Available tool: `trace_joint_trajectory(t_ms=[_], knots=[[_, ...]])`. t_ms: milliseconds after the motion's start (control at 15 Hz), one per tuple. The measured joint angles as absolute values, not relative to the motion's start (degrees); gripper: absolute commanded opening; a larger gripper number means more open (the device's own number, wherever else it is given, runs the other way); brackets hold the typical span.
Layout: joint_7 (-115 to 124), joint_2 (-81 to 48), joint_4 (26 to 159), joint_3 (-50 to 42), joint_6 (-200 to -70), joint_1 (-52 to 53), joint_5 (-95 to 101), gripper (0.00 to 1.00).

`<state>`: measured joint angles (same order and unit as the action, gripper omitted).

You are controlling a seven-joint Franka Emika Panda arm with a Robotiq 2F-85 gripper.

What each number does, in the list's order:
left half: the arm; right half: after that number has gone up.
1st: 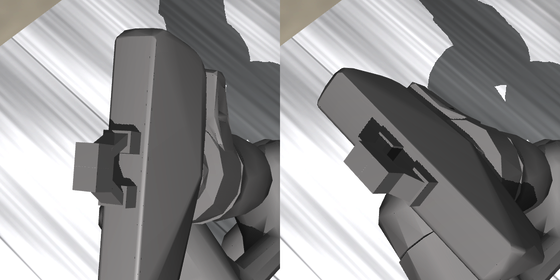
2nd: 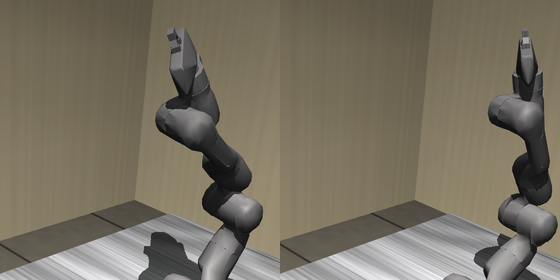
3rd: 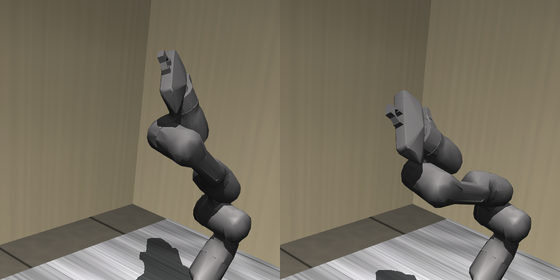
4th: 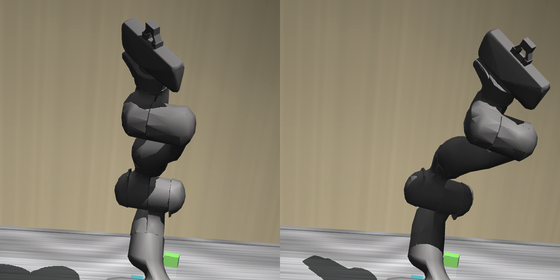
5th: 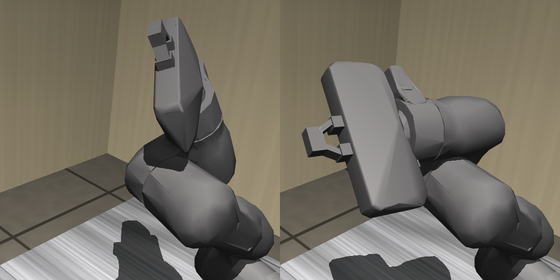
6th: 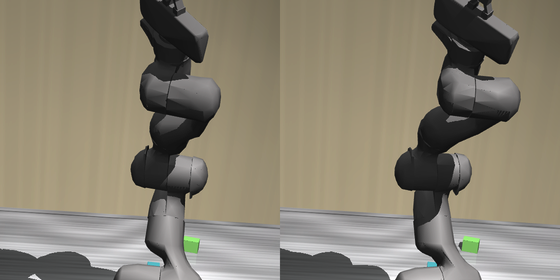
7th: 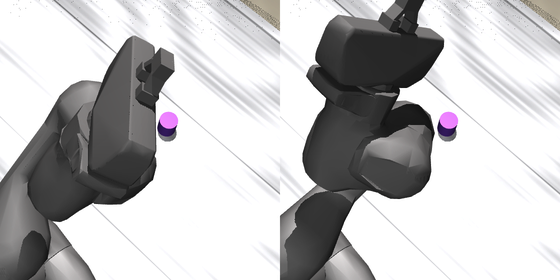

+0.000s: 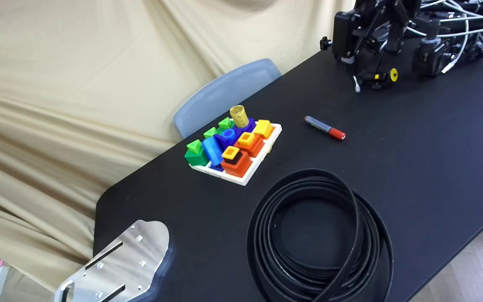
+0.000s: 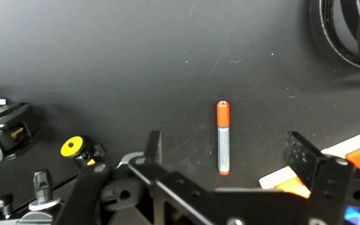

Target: Move the marker towards you

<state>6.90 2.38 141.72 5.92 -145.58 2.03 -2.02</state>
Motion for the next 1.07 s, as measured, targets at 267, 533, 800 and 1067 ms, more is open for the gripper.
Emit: trace_joint_trajectory(t_ms=[267, 533, 800, 1067], knots=[[8.58, -10.77, 133.86, 5.25, -147.59, 2.35, -0.98, 1.00], [8.15, -22.51, 124.27, 4.91, -147.71, 3.53, -0.99, 1.00], [7.78, -30.26, 115.95, 4.90, -147.33, 5.30, -1.04, 1.00], [7.68, -34.99, 110.14, 4.80, -145.55, 6.52, -1.03, 0.60]])
